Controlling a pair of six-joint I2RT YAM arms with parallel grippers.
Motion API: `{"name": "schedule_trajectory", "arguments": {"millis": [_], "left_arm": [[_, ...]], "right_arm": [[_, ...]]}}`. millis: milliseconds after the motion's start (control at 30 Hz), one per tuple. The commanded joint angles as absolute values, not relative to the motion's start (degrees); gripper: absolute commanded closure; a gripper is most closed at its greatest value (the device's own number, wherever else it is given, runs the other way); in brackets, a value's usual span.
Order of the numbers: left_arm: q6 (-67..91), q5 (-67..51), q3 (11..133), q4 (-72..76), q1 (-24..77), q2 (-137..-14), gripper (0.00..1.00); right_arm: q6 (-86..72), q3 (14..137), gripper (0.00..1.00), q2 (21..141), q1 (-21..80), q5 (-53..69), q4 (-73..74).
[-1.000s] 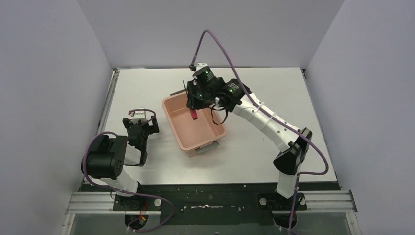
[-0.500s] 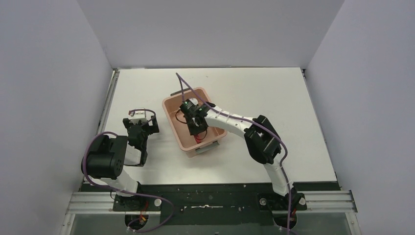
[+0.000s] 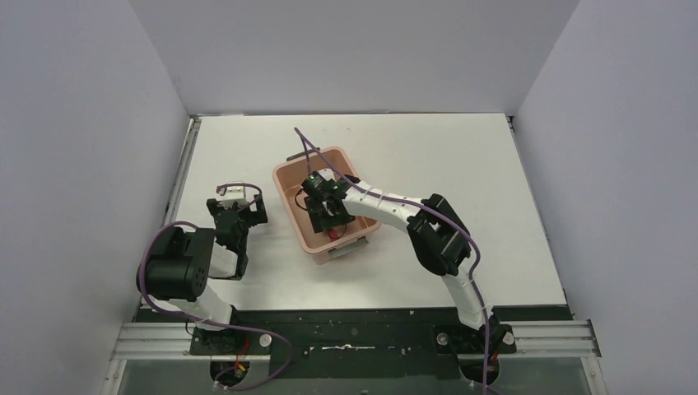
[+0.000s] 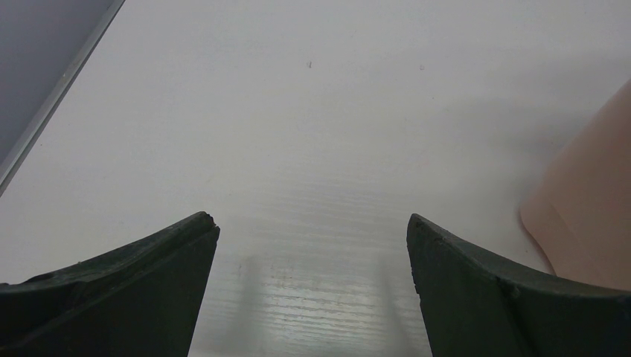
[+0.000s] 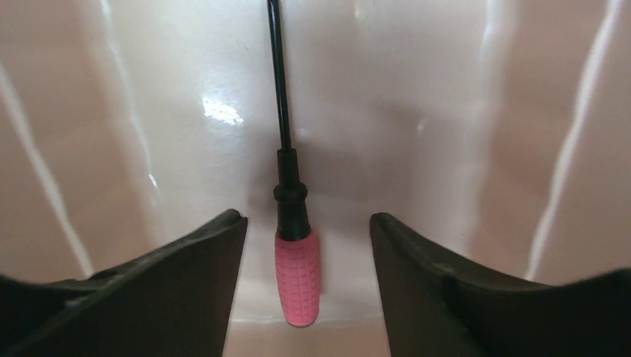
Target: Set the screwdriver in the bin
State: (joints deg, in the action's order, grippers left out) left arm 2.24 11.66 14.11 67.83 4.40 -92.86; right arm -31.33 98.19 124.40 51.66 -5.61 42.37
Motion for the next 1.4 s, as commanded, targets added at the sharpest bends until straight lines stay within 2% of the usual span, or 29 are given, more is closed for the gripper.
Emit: {"name": "schedule_trajectory", "arguments": {"millis": [0, 133, 167, 333, 433, 567, 800, 1000, 1133, 1367], "left_arm": [[1.71, 10.94, 14.59, 69.32, 4.37, -92.29, 0.03], [1.71, 10.9, 14.59, 69.26, 4.35, -92.29, 0.03], [1.69, 10.9, 14.59, 69.28, 4.39, -92.3, 0.03], [1.7, 10.88, 14.59, 69.32, 4.39, -92.27, 0.03], [1.7, 10.9, 14.59, 69.31, 4.39, -92.3, 0.03], [1.71, 10.96, 14.59, 69.21, 4.39, -92.29, 0.03], [1.67, 10.93, 14.59, 69.27, 4.39, -92.31, 0.03], [1.75, 10.9, 14.59, 69.3, 4.39, -92.36, 0.03], [1.68, 10.98, 14.59, 69.27, 4.39, -92.35, 0.03], [1.72, 10.99, 14.68, 69.13, 4.39, -92.39, 0.03]], "right_arm": [[-29.83, 105.3, 0.29, 119.41, 52.1, -9.88, 44.63], [-27.63, 109.99, 0.01, 114.46, 52.87, -9.63, 45.85], [-27.04, 110.85, 0.0, 113.13, 52.98, -9.39, 45.96], [-23.94, 110.77, 0.0, 104.28, 52.91, -10.94, 43.18], [-19.4, 104.24, 0.0, 95.98, 52.4, -15.61, 36.16], [-13.82, 83.6, 0.0, 81.77, 48.17, -25.28, 19.67], [-10.83, 53.55, 0.0, 63.98, 32.42, -26.23, 0.95], [-11.0, 32.84, 0.0, 57.88, 25.62, -27.09, -12.88], [-11.55, 22.54, 0.0, 57.16, 24.51, -27.58, -21.83], [-11.48, 16.99, 0.0, 57.39, 24.3, -27.77, -27.56]]}}
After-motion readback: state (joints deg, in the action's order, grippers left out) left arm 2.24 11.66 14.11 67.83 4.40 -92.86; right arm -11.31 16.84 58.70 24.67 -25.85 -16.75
